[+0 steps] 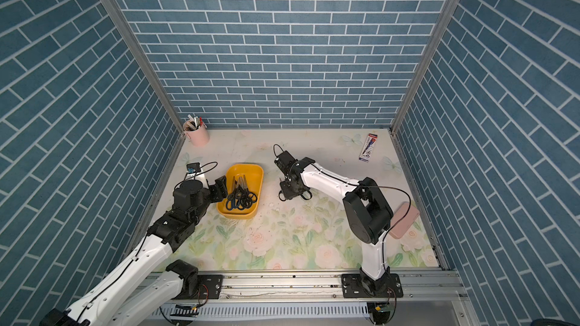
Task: Put the scissors into the storage box
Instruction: Place the scissors in the storage box.
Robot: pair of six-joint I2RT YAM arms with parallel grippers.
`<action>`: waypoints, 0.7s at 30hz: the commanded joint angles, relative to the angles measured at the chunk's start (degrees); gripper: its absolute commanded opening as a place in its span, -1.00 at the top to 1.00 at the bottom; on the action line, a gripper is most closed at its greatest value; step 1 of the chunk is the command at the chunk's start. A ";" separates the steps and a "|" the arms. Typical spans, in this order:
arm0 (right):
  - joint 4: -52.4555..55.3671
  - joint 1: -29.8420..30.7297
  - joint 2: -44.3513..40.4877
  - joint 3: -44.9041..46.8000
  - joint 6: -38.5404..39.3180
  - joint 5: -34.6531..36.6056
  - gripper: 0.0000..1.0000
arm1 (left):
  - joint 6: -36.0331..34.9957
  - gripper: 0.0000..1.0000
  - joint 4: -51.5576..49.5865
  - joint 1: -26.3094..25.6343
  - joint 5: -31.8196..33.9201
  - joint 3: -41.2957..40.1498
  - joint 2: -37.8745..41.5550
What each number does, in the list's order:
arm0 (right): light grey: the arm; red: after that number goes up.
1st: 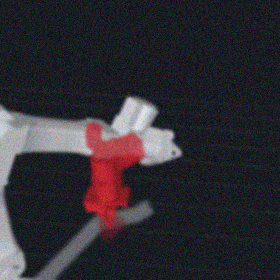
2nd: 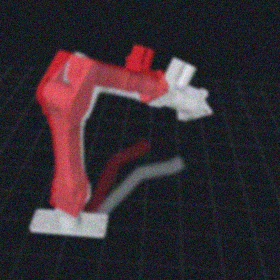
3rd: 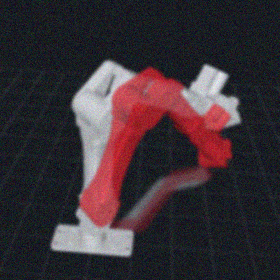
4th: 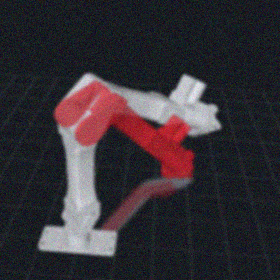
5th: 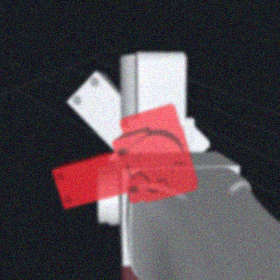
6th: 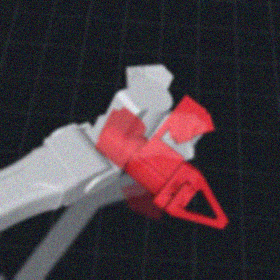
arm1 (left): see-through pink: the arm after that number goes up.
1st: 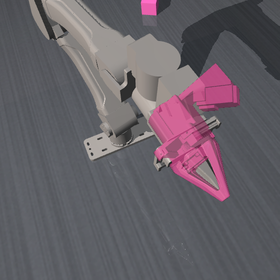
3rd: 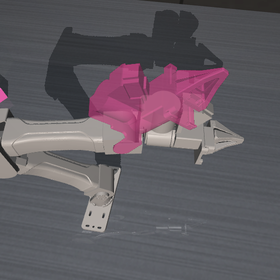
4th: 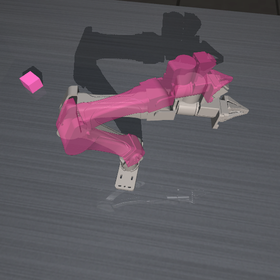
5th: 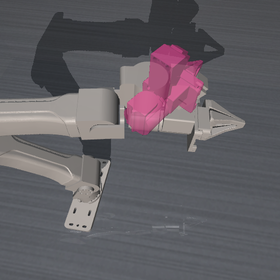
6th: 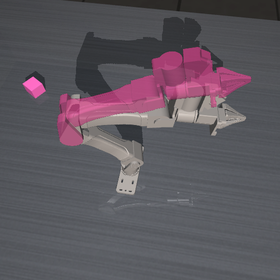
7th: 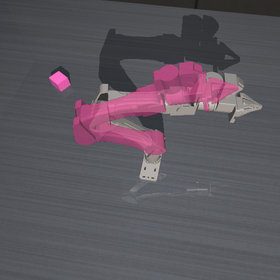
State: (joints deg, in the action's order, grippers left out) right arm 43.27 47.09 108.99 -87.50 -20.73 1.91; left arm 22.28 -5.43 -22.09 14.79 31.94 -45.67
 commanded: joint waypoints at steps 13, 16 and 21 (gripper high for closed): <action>6.69 10.82 23.28 -36.92 -2.96 -4.52 1.00 | -0.33 -0.91 -0.66 10.88 -11.44 -2.04 1.72; 4.99 11.19 24.75 -36.83 -3.95 -4.43 1.00 | -3.52 -0.93 0.28 11.88 -16.36 -2.45 4.18; 4.12 11.20 25.98 -36.44 -3.73 -4.34 1.00 | -7.46 -0.95 -0.20 12.07 -24.95 -3.03 3.94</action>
State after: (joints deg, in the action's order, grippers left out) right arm 47.20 58.52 135.70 -123.04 -22.72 -2.39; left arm 18.44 -4.89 -10.41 -3.81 29.41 -41.10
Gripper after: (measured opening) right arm 0.065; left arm 0.977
